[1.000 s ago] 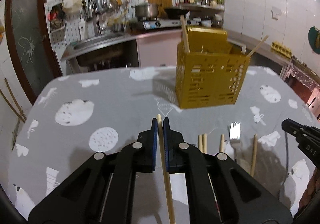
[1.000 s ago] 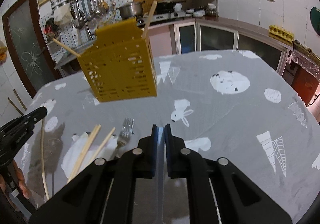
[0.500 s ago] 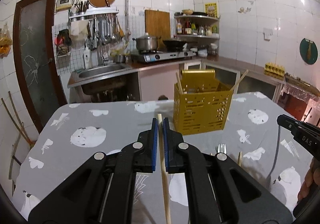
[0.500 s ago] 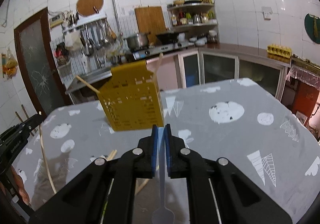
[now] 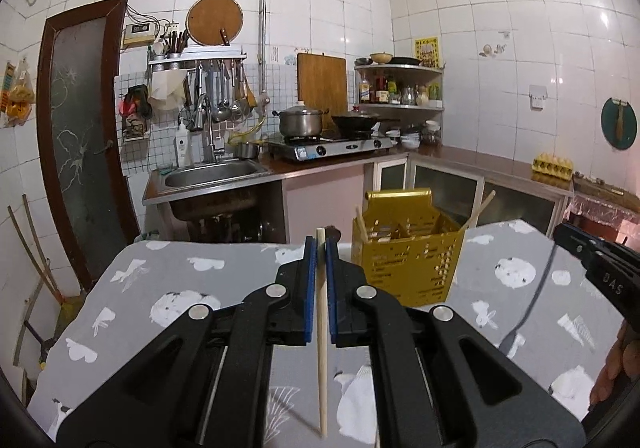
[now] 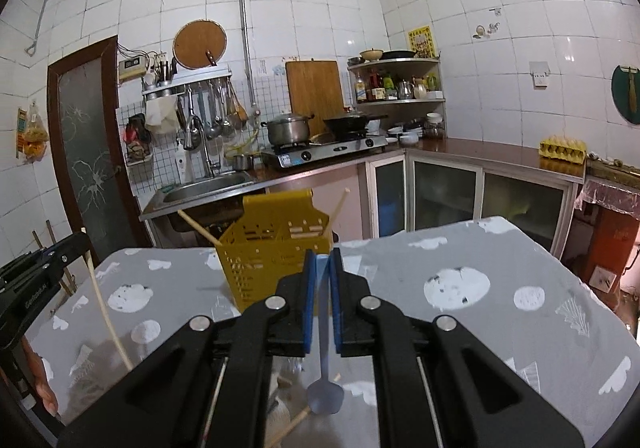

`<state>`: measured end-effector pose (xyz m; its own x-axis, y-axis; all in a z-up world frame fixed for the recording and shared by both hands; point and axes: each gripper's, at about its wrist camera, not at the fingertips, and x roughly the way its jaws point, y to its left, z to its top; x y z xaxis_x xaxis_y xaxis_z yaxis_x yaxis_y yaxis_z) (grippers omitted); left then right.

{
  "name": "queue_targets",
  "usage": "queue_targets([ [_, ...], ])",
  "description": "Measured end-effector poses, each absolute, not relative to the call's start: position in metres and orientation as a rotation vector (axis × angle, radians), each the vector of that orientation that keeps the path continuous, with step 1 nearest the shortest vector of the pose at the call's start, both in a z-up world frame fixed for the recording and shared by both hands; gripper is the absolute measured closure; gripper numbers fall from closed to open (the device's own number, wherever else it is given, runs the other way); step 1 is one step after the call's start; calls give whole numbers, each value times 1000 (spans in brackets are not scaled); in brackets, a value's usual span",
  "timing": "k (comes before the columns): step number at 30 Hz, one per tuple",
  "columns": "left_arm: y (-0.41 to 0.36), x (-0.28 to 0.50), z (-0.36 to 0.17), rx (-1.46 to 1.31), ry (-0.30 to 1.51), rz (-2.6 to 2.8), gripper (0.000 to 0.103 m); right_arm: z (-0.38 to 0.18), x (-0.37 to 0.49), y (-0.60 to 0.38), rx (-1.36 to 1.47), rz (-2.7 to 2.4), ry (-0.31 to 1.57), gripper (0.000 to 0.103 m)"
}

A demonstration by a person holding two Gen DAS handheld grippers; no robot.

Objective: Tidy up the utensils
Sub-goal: 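Carry the spoon and chopstick up over the yellow holder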

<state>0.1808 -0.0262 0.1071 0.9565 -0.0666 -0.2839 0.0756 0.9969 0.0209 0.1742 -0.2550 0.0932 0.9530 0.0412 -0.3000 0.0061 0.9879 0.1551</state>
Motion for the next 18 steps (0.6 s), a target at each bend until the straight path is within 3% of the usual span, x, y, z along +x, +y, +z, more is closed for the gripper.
queue_targets([
  [18, -56, 240, 208, -28, 158, -172, 100, 173, 240, -256, 170, 41, 189, 96],
])
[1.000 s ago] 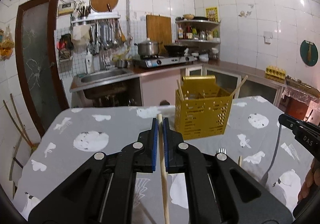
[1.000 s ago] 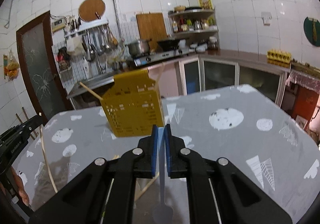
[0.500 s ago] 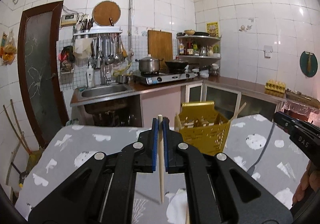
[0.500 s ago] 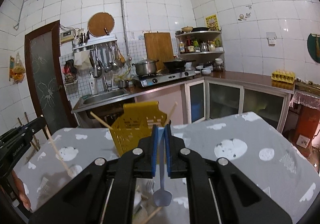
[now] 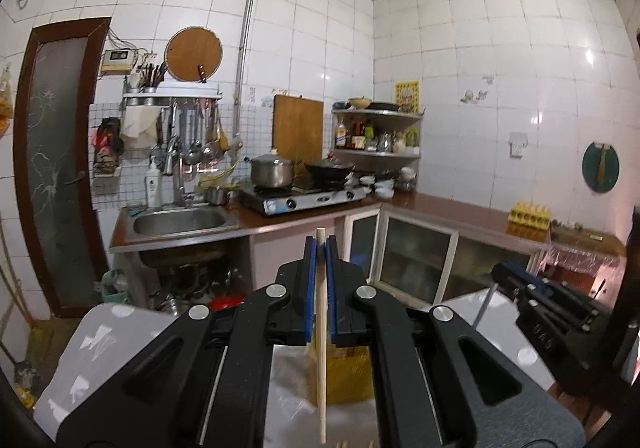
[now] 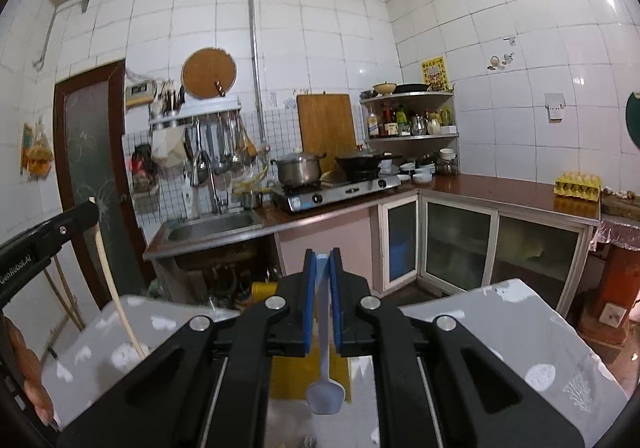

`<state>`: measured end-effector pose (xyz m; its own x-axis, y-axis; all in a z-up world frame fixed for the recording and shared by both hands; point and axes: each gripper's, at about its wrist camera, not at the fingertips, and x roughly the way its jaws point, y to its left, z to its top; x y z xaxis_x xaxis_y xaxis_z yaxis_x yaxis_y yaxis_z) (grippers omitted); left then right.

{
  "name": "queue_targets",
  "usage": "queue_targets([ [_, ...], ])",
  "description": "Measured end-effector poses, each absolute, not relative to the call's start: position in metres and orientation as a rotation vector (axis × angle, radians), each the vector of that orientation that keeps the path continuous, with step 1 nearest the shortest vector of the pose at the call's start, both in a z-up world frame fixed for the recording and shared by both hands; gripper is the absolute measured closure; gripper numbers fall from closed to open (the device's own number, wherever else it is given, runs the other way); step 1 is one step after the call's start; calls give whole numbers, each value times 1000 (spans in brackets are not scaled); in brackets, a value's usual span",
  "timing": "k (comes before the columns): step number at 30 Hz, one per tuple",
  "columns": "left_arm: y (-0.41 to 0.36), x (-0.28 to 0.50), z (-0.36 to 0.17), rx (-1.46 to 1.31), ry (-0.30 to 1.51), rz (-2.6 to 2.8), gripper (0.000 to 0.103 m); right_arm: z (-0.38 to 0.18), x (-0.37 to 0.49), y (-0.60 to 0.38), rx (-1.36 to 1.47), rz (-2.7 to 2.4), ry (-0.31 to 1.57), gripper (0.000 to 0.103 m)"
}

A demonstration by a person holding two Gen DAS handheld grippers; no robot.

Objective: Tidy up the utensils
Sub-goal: 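Carry the spoon and chopstick up over the yellow holder, then open both tools to drop the spoon and chopstick into the holder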

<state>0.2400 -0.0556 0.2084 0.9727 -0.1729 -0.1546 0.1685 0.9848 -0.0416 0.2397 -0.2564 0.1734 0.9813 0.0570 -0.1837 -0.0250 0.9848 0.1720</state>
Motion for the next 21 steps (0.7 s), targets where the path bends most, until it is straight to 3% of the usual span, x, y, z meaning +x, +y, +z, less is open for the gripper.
queue_targets([
  [11, -91, 299, 241, -43, 55, -177, 100, 195, 307, -258, 188, 47, 139, 96],
  [21, -98, 371, 171, -12, 139, -140, 100, 139, 363, -260, 178, 60, 221, 96],
])
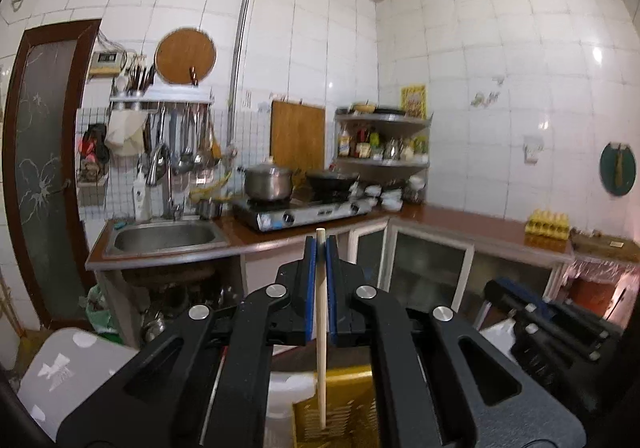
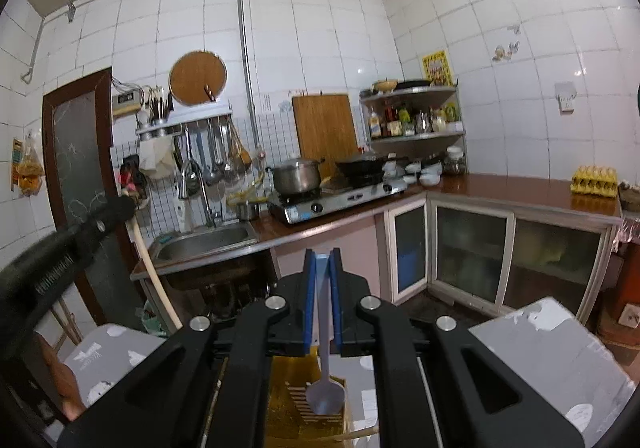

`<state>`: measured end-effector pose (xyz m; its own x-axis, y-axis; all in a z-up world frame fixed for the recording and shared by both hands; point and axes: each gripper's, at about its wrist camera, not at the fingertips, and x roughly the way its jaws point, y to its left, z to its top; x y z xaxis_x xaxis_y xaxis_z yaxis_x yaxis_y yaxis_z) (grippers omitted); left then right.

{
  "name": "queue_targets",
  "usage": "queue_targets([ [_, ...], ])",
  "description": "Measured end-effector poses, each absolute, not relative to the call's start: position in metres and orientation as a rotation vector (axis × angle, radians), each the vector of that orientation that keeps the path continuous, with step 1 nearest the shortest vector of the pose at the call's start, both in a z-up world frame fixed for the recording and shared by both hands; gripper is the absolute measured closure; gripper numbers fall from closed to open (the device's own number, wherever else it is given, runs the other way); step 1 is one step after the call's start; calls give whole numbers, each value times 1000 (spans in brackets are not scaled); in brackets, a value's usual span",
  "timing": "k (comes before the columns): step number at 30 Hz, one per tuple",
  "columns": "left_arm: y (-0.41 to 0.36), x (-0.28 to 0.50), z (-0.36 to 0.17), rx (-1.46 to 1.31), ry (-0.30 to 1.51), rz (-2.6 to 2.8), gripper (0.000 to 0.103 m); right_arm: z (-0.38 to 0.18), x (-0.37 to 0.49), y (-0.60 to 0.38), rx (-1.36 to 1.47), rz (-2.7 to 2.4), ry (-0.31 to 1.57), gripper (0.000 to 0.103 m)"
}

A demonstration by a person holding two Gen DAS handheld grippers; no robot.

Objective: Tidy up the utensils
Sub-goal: 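Open both tools to drop the spoon and chopstick into the holder, then move both tools back down toward the remaining chopsticks and fork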

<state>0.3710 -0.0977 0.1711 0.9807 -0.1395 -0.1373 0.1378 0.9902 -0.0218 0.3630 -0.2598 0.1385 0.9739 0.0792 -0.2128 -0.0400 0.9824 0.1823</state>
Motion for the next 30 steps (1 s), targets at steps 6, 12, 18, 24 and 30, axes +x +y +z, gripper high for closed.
queue_targets([
  [6, -93, 391, 124, 25, 241, -113, 99, 106, 382, -256, 165, 69, 309, 96],
  [12, -74, 381, 122, 7, 300, -105, 59, 102, 375, -255, 128, 39, 371, 72],
  [18, -49, 335, 150, 3, 259, -60, 23, 119, 339, -261, 117, -17, 375, 45],
  [24, -15, 280, 169, -18, 235, 0, 5, 128, 289, -267, 112, -60, 405, 42],
  [30, 6, 240, 155, 11, 308, 30, 5, 113, 243, -260, 98, -91, 478, 40],
])
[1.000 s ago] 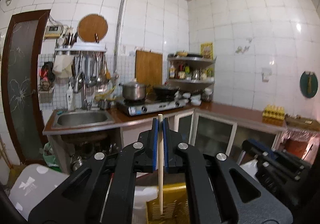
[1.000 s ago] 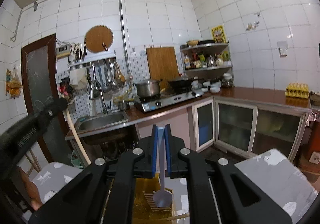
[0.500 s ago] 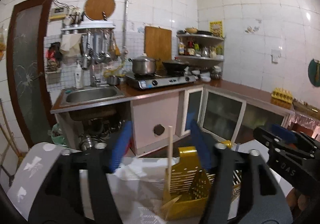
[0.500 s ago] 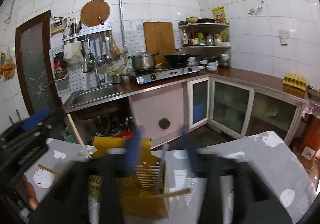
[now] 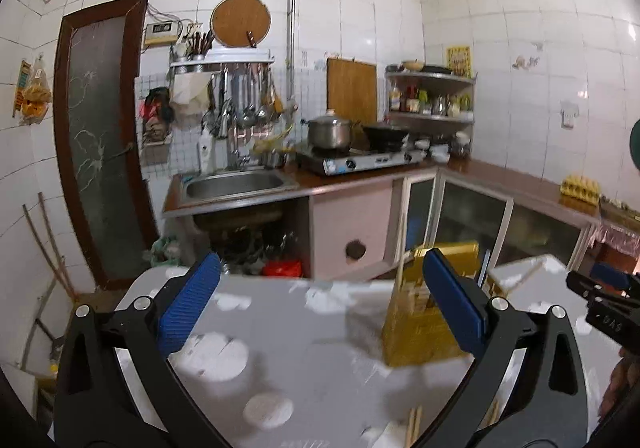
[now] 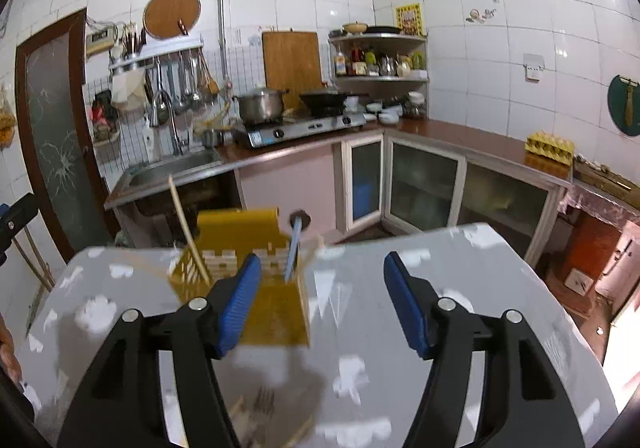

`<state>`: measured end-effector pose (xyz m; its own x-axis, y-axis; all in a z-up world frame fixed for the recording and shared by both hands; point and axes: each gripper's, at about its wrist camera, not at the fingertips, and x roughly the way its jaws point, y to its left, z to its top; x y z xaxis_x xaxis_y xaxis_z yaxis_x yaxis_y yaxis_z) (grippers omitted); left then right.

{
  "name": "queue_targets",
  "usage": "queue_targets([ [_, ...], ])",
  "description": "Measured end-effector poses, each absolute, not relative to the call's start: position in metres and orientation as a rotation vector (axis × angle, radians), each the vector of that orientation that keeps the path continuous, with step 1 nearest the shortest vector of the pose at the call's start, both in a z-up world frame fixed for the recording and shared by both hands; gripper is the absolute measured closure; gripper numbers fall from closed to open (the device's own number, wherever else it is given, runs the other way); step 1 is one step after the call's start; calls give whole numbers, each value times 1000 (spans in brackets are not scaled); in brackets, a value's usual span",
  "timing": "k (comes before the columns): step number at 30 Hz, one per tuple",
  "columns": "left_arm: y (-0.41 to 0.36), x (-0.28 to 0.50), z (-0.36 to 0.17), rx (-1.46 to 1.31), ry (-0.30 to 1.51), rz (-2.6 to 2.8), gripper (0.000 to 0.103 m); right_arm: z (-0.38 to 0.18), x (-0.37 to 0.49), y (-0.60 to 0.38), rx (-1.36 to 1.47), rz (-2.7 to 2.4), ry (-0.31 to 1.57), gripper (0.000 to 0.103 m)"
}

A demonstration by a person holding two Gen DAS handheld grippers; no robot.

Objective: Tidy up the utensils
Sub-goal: 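Move both tools back down toward the remaining chopsticks and fork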

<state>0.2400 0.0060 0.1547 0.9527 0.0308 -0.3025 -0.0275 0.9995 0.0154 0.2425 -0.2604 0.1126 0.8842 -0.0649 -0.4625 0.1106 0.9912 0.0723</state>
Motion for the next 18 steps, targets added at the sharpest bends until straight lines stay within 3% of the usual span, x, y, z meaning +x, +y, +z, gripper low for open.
queue_targets([
  [18, 27, 210, 46, 45, 511, 30, 5, -1, 213, -242, 126, -157, 711, 40],
])
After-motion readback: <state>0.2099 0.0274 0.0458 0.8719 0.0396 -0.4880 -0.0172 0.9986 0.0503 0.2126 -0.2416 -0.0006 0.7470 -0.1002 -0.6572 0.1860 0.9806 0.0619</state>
